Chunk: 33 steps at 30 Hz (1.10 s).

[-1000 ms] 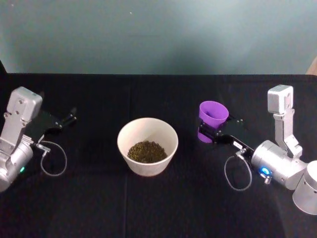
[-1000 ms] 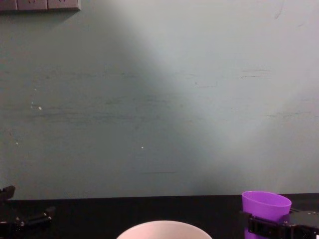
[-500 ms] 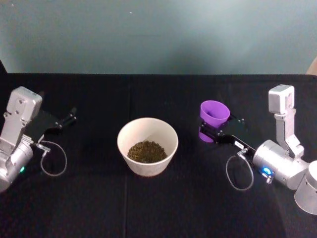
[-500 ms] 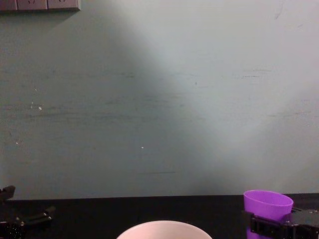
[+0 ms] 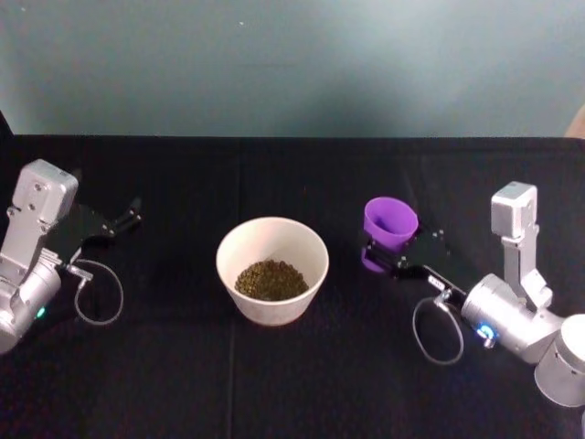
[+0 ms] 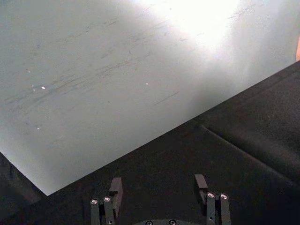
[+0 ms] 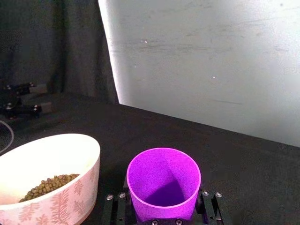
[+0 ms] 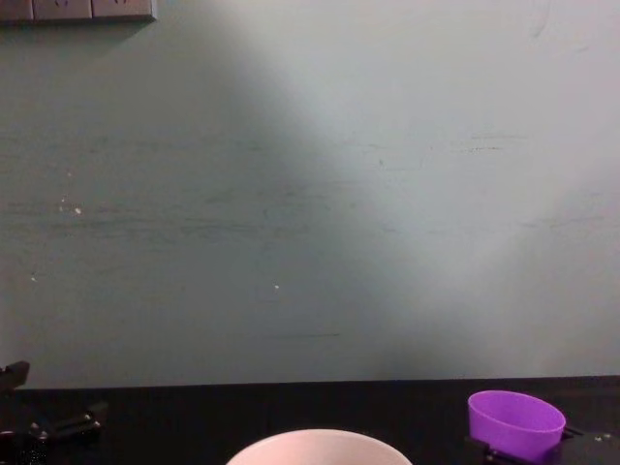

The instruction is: Pick up the cup and pour the mung beans from the cup into the bowl.

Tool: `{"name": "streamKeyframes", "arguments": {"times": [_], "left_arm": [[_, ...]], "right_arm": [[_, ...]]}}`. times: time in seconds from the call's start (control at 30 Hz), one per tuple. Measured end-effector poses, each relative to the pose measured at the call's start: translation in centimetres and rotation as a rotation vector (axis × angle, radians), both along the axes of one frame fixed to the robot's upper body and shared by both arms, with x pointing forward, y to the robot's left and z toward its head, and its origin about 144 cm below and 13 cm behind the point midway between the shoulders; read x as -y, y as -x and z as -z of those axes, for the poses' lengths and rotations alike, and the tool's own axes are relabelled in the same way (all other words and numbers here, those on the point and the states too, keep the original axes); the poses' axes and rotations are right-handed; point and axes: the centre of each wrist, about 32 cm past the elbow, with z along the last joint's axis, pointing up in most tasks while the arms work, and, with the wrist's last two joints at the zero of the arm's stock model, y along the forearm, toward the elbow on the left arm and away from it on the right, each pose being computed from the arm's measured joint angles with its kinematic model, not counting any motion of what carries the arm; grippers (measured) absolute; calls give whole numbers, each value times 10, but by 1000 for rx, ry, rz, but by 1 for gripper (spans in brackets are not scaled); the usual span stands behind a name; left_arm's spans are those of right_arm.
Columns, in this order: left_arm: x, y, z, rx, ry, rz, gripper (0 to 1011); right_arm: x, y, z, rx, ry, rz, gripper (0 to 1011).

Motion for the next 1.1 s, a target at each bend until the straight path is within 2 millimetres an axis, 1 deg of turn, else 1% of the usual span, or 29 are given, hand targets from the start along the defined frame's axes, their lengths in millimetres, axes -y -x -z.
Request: {"name": "streamKeyframes", "arguments": {"times": [0.2,0.43,0.57,0.67,0.7,0.8,0.93,1.1], "left_arm": [[0,0,0,0,0,0,1000],[0,0,0,0,0,0,1000],[0,0,0,0,0,0,1000],[0,0,0,0,0,0,1000],[0,0,0,0,0,0,1000],[0,0,0,0,0,0,1000],[0,0,0,0,0,0,1000],[0,0,0,0,0,0,1000]], "right_arm": [[-2,-3,9,6,-9,-17,729],[-4,-5,11,5,-12,-25,732],[-5,-5,10,5,-12,-21,849],[-6,-4,9,9,-10,-17,899],[-6,-4,8,12,-9,-15,946],[-7,-3,5,23,-10,-13,1000],[-8,0,-4,51,-10,-4,1003],[-6,4,-20,103,-16,15,1003]]}}
